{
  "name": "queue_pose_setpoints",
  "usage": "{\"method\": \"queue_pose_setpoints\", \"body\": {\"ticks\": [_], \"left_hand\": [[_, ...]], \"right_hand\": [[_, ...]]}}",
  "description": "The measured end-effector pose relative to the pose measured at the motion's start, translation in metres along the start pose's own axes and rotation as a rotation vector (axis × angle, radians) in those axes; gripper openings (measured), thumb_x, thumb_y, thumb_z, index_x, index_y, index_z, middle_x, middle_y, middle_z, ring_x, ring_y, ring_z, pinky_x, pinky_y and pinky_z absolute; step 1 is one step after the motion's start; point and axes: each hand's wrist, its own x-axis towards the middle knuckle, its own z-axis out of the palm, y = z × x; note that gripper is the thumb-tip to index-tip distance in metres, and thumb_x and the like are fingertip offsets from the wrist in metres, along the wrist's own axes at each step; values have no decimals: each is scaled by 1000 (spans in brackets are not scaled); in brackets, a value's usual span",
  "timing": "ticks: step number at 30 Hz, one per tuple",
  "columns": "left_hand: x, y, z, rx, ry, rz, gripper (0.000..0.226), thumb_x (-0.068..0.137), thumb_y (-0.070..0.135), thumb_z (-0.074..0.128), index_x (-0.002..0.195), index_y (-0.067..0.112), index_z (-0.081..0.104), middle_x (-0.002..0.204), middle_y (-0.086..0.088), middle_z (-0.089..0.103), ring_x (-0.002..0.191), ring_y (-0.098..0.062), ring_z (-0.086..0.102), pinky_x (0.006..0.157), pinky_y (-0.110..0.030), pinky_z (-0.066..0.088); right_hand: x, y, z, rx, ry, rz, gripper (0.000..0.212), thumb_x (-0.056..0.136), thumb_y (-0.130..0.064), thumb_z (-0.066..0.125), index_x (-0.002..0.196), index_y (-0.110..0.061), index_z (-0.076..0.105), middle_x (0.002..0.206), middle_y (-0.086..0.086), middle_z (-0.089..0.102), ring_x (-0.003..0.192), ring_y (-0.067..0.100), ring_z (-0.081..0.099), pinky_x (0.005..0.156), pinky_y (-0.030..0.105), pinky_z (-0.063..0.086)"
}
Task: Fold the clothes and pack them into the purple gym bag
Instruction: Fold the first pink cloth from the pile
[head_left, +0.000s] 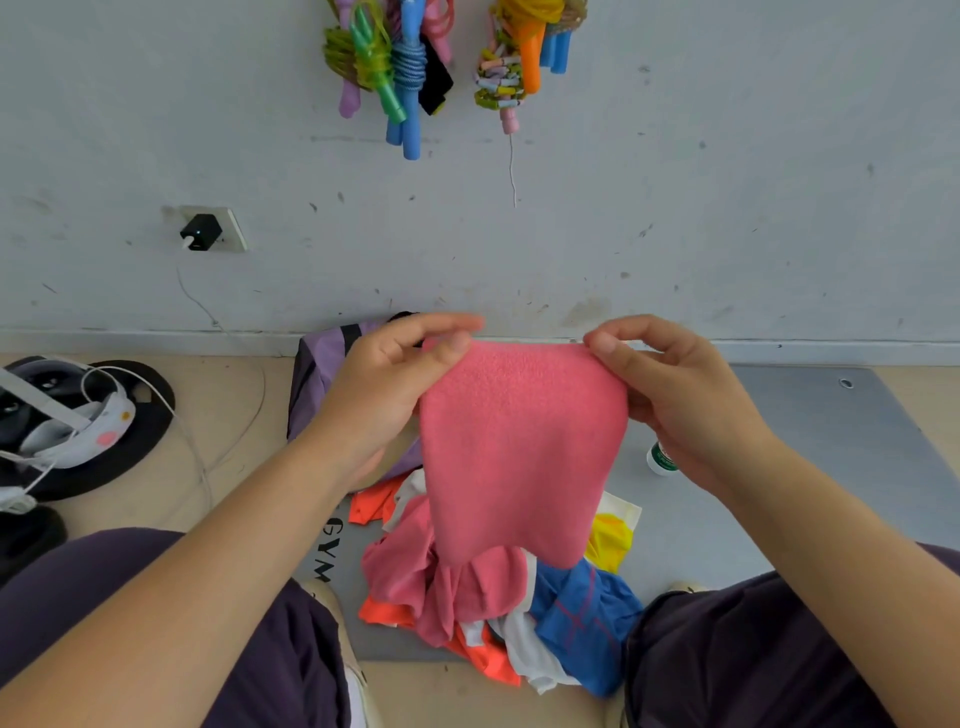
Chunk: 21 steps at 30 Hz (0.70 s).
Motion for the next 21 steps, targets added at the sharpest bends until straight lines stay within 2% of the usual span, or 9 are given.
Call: {"method": "queue_pose_setpoints", "body": {"ticks": [2, 4, 6, 8, 13, 16, 19, 21], "left_hand": [[-2, 2, 1, -21, -49, 1, 23, 85, 5, 67, 105, 16, 71, 81, 4, 72, 74, -4, 66, 62, -16, 52], [-2, 2, 0, -9, -77, 9, 35, 82, -6, 67, 111, 15, 67, 85, 1, 73, 78, -7, 69, 68, -19, 55], [-1, 1, -1, 62, -56, 38, 39, 83, -11, 64, 114, 14, 66, 87, -1, 73, 79, -8, 68, 71, -19, 56], [-1, 1, -1, 143, -23, 68, 39, 85, -11, 64, 115, 13, 65, 87, -1, 74, 78, -6, 67, 71, -17, 55], [-1, 0, 0, 242, 15, 119, 33, 84, -8, 67, 114, 6, 64, 75, 13, 75, 72, 2, 69, 64, -8, 49], [-2, 1, -2, 335, 24, 149, 28, 81, -5, 72, 107, 4, 68, 74, 12, 74, 71, 5, 68, 64, -6, 47], [-2, 1, -4, 446, 59, 190, 20, 80, 2, 75, 97, 11, 72, 84, 8, 70, 71, 7, 64, 65, -4, 44], [1, 2, -7, 562, 59, 202, 14, 83, 11, 75, 93, 19, 70, 92, 8, 62, 79, 6, 59, 69, -4, 42]], "right_hand": [[1, 0, -3, 63, -79, 2, 35, 67, -34, 80, 100, -24, 71, 84, 5, 70, 72, 13, 64, 65, 24, 53], [2, 0, -7, 50, -137, -29, 42, 70, -18, 79, 110, -24, 68, 92, 5, 74, 82, 16, 69, 73, 24, 54], [3, 0, -7, -51, -114, -69, 41, 76, -6, 75, 112, -23, 67, 95, 8, 75, 86, 18, 69, 77, 23, 54], [3, 1, -7, -158, -69, -90, 36, 81, -2, 72, 109, -24, 68, 93, 7, 76, 86, 16, 70, 77, 20, 53], [2, 1, -7, -414, 4, -136, 28, 83, -12, 75, 105, -28, 70, 85, -12, 76, 83, 1, 71, 72, 7, 47], [1, 2, -7, -519, 32, -176, 23, 83, -16, 76, 95, -35, 70, 80, -14, 75, 77, -3, 68, 68, 4, 45], [2, 3, -6, -740, 78, -240, 19, 83, -24, 74, 86, -40, 66, 73, -5, 61, 65, 7, 54, 64, 16, 44], [2, 1, -7, -750, 50, -235, 13, 86, -27, 71, 88, -38, 65, 85, -2, 56, 78, 12, 56, 72, 23, 44]]}}
